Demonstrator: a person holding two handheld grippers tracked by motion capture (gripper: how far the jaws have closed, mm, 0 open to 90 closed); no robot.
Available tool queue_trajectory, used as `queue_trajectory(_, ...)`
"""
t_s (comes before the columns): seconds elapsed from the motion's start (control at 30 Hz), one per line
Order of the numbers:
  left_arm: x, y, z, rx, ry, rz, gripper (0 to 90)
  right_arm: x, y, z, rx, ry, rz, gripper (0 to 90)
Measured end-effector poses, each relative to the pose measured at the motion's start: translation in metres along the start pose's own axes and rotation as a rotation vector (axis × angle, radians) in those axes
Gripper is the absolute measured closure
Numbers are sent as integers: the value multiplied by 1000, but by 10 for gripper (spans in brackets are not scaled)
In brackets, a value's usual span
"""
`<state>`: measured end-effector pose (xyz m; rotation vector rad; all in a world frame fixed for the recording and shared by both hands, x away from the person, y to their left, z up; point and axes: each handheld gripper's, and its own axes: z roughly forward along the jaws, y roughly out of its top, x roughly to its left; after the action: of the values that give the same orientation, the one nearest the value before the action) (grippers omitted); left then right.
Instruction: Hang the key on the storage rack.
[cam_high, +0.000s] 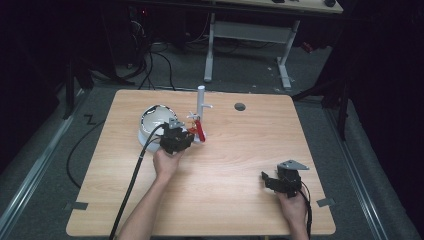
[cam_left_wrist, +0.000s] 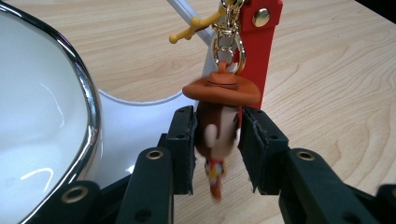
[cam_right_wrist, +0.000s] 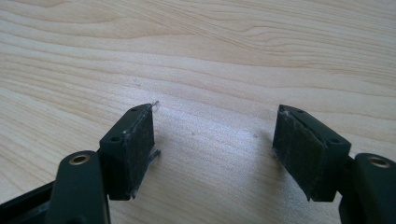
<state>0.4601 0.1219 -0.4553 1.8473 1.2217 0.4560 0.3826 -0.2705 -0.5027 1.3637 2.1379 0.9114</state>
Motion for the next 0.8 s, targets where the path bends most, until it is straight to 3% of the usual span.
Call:
queue_trajectory(0.33,2,-1,-3,0,6,-1,649,0,0,0,0,0,0,297)
queue_trajectory(0.57,1,0,-12,-17,18,14,538,0,0,0,0,0,1,297)
queue_trajectory(0.8,0,3,-26,-34,17,35,489,0,0,0,0,0,0,297)
